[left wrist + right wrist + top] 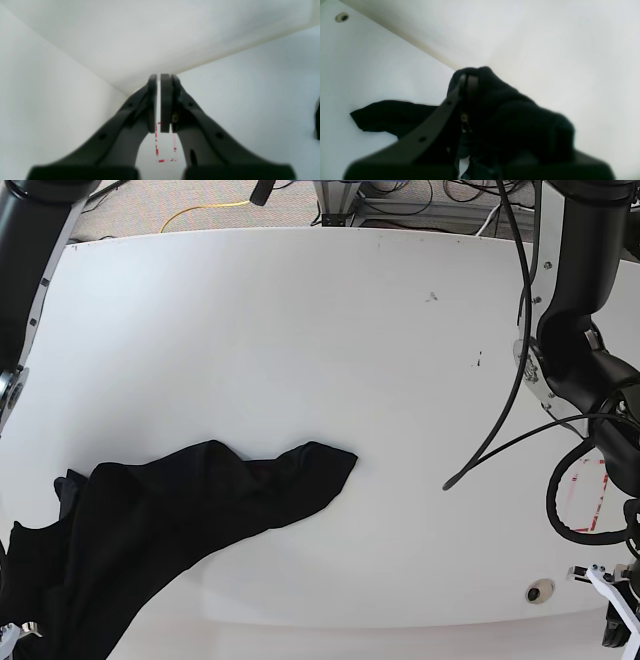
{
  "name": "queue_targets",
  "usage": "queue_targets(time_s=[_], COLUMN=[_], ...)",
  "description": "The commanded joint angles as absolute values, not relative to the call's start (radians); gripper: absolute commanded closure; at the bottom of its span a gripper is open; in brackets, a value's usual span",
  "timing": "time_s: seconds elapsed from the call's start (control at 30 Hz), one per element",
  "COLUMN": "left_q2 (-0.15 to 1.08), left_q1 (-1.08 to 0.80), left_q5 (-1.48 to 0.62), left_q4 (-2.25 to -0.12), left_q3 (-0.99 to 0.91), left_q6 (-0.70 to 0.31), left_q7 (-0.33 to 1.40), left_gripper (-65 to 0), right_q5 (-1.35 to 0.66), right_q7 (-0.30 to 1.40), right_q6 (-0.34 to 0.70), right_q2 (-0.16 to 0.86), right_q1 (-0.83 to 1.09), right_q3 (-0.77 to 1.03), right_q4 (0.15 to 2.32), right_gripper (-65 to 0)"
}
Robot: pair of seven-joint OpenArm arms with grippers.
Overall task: Fold the T-shirt properly
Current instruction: 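Lift the shirt with both grippers and swing it toward the robot, then open the left gripper, releasing its shirt edge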
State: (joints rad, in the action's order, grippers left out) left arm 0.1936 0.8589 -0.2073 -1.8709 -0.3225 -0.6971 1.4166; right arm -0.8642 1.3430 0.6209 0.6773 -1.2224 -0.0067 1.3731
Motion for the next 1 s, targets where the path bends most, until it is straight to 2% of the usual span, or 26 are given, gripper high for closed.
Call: queue_targets(time_s=[0.0,0.2,0.43,0.77,0.97], left_q2=[0.182,0.189,0.335,0.476,0.479], left_q1=[0.855,0.805,0.786,0.785,0.785], left_q5=[-0.216,-0.214,-0.216,-0.216,-0.214], left_q4=[-1.880,-1.880,-1.880,-1.845,-1.850], left_q3=[-0.326,-0.414,-0.472,-0.550,-0.567], left_q6=[-0.698,-0.698,-0.698,-0.698,-0.698], left_q7=[1.396,1.392,1.388,1.385,1.388], left_gripper=[0.0,0.0,0.0,0.0,0.0], right_q5=[-0.875,-0.875,-0.875,-0.800,-0.785], right_q7=[1.308,1.299,1.288,1.288,1.285], right_q6=[0.619,0.619,0.618,0.618,0.618], right_q2=[0.680,0.611,0.470,0.234,0.202], right_q1=[-1.290,-1.306,-1.306,-1.306,-1.306], right_q3=[-0.030,-0.140,-0.266,-0.271,-0.268], right_q4=[1.385,1.383,1.383,1.210,1.132], right_gripper=[0.0,0.0,0.0,0.0,0.0])
